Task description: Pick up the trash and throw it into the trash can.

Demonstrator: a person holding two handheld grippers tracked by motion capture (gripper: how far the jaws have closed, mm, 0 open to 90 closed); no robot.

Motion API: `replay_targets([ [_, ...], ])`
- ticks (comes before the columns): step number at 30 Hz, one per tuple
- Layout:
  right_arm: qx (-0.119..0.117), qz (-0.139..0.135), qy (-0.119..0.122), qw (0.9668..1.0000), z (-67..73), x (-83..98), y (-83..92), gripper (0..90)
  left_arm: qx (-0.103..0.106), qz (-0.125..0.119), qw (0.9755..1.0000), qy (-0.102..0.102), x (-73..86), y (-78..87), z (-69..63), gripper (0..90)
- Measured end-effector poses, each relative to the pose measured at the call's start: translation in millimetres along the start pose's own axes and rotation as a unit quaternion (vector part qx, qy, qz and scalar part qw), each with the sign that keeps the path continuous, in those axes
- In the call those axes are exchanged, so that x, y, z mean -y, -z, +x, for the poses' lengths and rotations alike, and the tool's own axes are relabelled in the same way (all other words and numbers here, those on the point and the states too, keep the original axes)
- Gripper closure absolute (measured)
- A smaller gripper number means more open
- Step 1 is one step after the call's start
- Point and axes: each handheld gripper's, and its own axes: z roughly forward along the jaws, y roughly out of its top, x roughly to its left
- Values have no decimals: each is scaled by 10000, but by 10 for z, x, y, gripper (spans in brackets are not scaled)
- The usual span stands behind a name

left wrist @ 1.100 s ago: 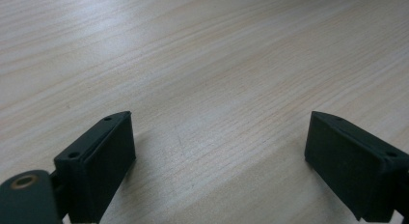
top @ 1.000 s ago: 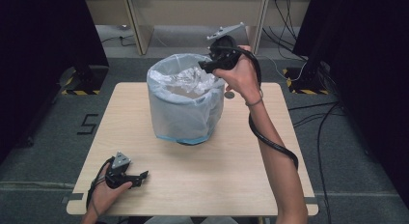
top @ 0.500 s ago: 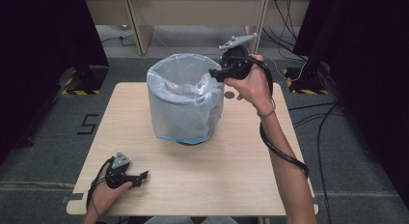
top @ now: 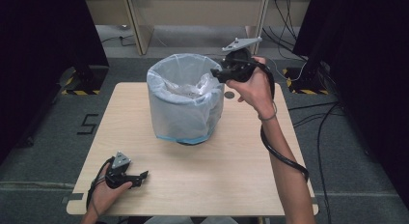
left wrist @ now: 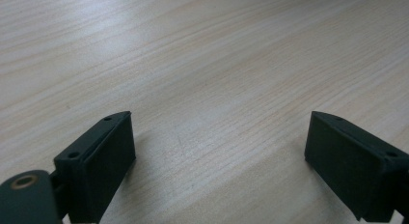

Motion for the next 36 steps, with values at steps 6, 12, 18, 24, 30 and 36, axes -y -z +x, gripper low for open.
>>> replay_targets([
  [6, 84, 57, -87, 9999, -96, 132, 126, 569, -12, -6, 10000, -12, 0, -2, -1, 95],
  [12, -152, 129, -67, 9998, -64, 198, -67, 664, -11, -5, 10000, -4, 0, -2, -1, 96],
  [18, -283, 188, 37, 9994, 22, 171, -182, 630, -7, -1, 10000, -7, 0, -1, 0, 96],
  [24, -115, 43, -166, 9998, -100, 244, 10, 523, -5, -1, 10000, -11, 0, -1, 0, 96],
  [30, 88, -35, -470, 9988, -282, 477, 161, 442, -9, -4, 10000, -10, 0, -2, -1, 95],
  [36, 183, -93, -670, 9975, -382, 669, 214, 405, -8, -5, 10000, -10, 0, -2, 0, 95],
])
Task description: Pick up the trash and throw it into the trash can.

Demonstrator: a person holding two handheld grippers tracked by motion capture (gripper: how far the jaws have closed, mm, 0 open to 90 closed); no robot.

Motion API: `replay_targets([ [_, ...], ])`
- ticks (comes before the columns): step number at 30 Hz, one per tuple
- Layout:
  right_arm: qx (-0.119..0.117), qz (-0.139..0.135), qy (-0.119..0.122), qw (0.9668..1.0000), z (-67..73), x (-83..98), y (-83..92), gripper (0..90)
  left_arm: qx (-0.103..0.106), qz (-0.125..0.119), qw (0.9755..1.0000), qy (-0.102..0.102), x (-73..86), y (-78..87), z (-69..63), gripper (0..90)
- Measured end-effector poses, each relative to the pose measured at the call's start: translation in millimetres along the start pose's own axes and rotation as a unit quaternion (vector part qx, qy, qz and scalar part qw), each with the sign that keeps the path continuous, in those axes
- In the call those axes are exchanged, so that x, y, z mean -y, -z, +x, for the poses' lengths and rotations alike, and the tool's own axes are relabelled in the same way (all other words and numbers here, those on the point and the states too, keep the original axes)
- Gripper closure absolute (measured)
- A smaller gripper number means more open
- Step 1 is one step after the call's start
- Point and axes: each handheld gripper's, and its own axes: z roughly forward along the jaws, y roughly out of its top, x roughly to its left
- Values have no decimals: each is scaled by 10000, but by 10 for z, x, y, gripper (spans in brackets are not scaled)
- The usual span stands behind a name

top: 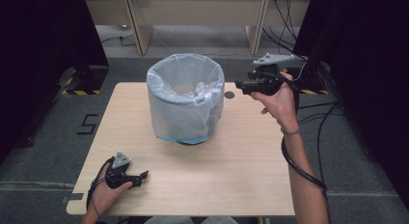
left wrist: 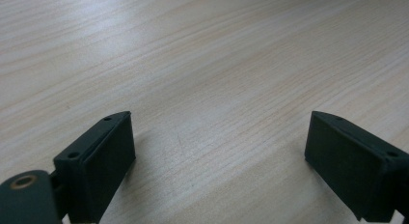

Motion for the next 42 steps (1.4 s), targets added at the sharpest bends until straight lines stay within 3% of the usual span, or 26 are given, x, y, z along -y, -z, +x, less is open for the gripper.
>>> replay_targets([
  [10, 0, -167, -345, 9993, -122, 436, -30, 353, -2, -2, 10000, 1, 0, 0, 0, 96],
  [21, 56, -39, -640, 9979, -142, 878, -121, 315, -14, -35, 10000, 17, 3, -6, -4, 95],
  [28, 103, 138, -662, 9977, -69, 1136, -272, 288, -18, -37, 10000, 10, 3, -6, -3, 95],
  [42, -74, 388, -743, 9965, 154, 1611, -514, 286, -18, -36, 10000, 11, 3, -6, -3, 95],
])
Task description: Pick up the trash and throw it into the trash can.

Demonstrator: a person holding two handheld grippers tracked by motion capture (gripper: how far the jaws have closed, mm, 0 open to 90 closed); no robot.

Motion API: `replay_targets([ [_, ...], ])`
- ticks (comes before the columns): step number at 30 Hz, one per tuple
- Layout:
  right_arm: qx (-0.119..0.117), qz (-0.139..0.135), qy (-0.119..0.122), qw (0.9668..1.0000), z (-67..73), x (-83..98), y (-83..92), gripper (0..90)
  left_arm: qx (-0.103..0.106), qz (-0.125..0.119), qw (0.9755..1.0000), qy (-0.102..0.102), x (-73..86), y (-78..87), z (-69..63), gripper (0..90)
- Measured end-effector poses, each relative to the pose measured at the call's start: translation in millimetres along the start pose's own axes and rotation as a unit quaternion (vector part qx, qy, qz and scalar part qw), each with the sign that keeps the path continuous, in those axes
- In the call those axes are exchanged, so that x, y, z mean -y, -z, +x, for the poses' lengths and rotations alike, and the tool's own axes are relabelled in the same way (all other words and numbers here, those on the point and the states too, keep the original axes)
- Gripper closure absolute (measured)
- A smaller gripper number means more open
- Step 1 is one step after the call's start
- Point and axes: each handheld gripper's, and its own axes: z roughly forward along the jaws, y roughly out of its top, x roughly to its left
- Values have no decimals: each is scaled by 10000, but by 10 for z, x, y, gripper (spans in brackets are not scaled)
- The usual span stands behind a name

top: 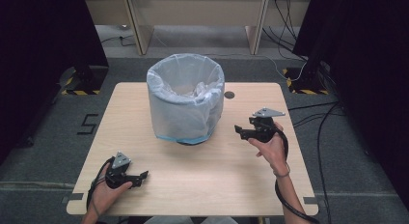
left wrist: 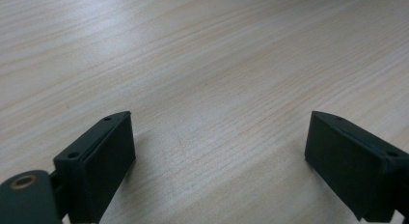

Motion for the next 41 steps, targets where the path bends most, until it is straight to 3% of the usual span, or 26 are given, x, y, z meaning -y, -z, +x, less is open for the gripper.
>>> replay_targets([
  [18, -91, 220, 112, 9997, 225, 471, -126, 283, -1, 0, 10000, -2, 0, 0, 0, 95],
  [41, -153, 596, 229, 9978, 401, 840, -166, 277, -1, 1, 10000, -1, 0, 0, 0, 95],
])
